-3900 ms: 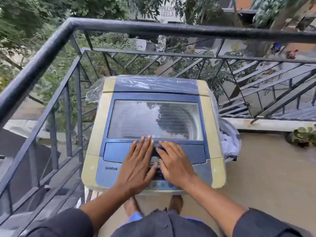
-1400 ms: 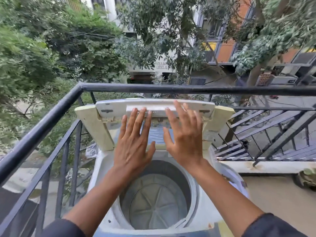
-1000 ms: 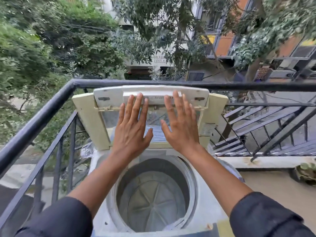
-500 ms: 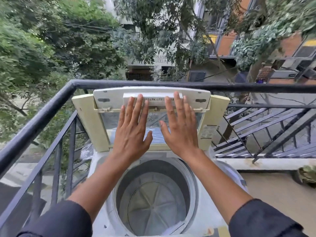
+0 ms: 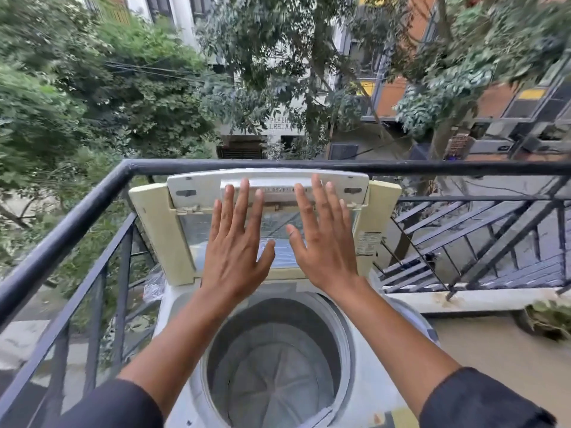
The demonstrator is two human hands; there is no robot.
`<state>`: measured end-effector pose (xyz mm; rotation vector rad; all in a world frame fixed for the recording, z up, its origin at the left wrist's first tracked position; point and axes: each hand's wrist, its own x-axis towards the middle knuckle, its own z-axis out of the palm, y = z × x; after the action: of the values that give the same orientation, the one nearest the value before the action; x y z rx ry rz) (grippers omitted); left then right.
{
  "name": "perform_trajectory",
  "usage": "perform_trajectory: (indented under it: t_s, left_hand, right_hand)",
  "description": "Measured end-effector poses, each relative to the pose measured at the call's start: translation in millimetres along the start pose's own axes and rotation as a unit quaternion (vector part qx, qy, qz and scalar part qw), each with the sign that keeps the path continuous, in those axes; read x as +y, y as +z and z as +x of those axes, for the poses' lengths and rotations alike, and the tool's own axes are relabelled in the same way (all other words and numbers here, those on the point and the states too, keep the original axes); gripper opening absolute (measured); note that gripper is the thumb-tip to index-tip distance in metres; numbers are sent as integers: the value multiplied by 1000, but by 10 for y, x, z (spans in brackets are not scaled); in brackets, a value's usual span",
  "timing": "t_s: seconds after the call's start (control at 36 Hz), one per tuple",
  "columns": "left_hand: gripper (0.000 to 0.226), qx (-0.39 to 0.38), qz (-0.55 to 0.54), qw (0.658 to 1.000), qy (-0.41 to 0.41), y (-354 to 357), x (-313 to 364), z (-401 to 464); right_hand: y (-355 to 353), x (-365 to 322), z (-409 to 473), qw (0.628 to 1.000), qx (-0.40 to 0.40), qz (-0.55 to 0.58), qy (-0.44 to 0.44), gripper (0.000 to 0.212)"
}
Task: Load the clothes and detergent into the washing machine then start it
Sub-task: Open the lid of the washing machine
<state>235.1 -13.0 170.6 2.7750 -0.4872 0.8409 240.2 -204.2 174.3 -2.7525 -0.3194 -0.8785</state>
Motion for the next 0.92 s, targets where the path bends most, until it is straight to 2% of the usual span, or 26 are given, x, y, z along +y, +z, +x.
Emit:
perform_trajectory:
  t_s: [0.14,0.53,0.72,0.92]
  left_hand:
    - [96,-6,-24,1000,8,-19,39,-68]
    - [66,-88,-131,987,37,-106,258,-280]
    - [51,-173,-216,959,61,-7,533,-384]
    - [36,-256,-258,928,84,226,1030,-385]
  right_hand:
    - [-99,-45,-90,1000,0,-1,18,75]
    - [-321,-97,-616,991,-16,-55,124,69]
    - [-485,94,-1056,981,1,-10,196,53]
    - [-617,737,-1507,962,-35,30,270,38]
